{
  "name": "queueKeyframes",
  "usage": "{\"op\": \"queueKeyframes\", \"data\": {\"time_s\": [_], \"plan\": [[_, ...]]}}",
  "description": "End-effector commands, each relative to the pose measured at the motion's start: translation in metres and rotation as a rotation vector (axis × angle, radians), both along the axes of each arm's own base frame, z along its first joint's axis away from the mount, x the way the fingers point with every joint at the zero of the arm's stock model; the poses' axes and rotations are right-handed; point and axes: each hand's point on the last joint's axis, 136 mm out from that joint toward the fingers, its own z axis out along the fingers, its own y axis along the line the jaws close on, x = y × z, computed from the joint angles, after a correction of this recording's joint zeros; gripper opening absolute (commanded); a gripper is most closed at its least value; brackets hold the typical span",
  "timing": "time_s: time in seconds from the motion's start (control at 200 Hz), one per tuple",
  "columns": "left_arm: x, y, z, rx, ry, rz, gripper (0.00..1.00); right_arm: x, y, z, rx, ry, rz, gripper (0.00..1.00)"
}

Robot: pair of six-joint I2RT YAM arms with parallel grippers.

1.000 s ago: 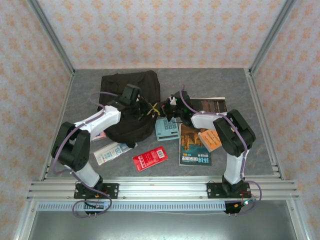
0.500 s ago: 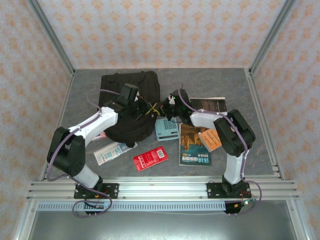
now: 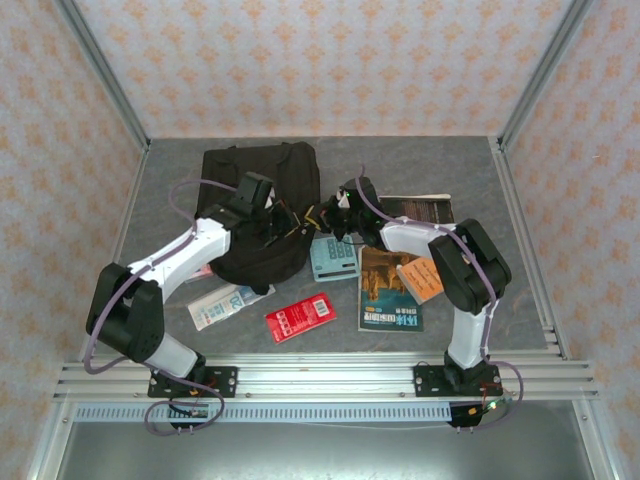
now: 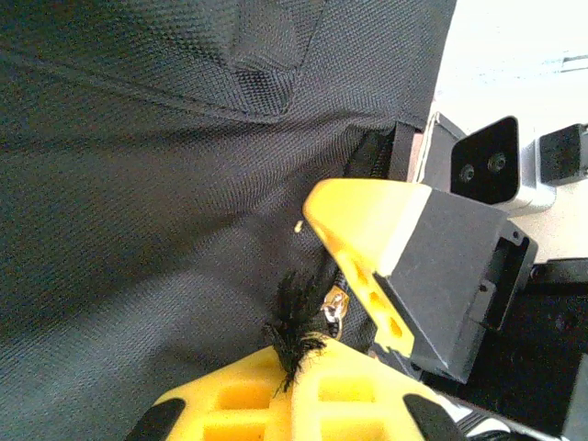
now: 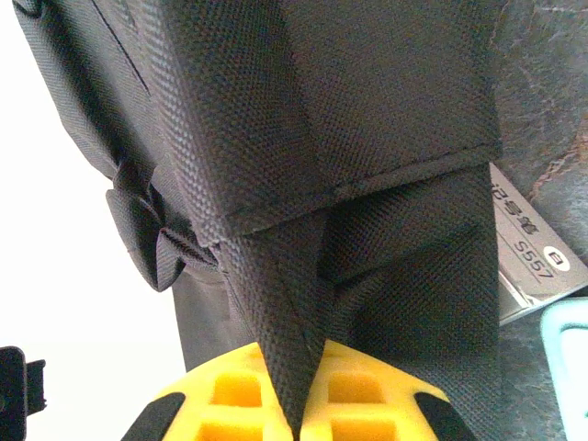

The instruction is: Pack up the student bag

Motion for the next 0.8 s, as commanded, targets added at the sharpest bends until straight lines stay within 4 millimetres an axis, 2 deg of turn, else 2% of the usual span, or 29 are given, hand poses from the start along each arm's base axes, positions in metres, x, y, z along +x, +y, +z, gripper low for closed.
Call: {"op": "queueKeyframes", "data": {"time_s": [0.0, 0.195, 0.27, 0.57, 0.796], "plan": [[-0.013, 0.018, 0.008, 0.087, -0.028, -0.006, 0.0, 0.018, -0.015, 0.028, -0.019, -0.086, -0.061, 0.0], [-0.021, 0.025, 0.011, 0.123, -0.038, -0.022, 0.0, 0.019, -0.015, 0.029, -0.021, -0.089, -0.059, 0.0], [-0.02, 0.023, 0.01, 0.117, -0.039, -0.028, 0.03, 0.018, -0.009, 0.033, -0.002, -0.092, -0.04, 0.0], [-0.014, 0.009, 0.006, 0.073, -0.036, -0.056, 0.21, 0.01, -0.002, 0.033, 0.005, -0.094, -0.003, 0.0], [-0.015, 0.003, 0.0, 0.049, -0.03, -0.061, 0.22, 0.009, 0.0, 0.034, 0.012, -0.096, 0.001, 0.0]]}}
